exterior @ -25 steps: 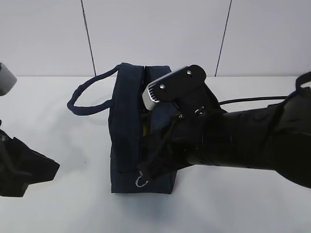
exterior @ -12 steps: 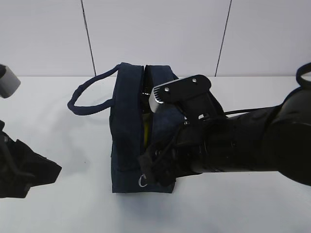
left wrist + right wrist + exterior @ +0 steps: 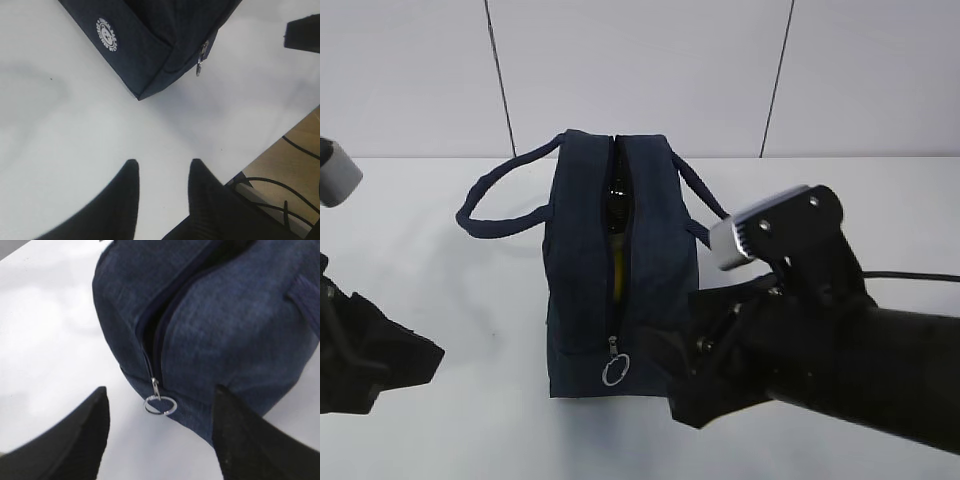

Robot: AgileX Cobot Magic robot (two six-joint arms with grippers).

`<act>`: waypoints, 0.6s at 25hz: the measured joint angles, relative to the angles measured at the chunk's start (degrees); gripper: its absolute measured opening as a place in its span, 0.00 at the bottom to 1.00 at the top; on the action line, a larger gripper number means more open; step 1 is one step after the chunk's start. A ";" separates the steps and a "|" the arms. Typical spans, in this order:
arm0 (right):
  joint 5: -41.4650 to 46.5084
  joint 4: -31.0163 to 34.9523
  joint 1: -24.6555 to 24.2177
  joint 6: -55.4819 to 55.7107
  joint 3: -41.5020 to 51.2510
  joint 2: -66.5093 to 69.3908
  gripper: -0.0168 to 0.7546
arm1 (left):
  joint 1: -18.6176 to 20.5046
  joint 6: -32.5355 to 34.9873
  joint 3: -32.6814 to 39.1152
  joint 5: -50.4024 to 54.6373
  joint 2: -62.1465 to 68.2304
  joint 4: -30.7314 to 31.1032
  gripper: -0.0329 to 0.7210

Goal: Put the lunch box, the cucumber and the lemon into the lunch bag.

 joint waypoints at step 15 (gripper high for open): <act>-26.02 -10.81 0.00 1.16 16.89 -1.22 0.62 | 0.00 0.00 0.00 0.12 0.00 0.00 0.36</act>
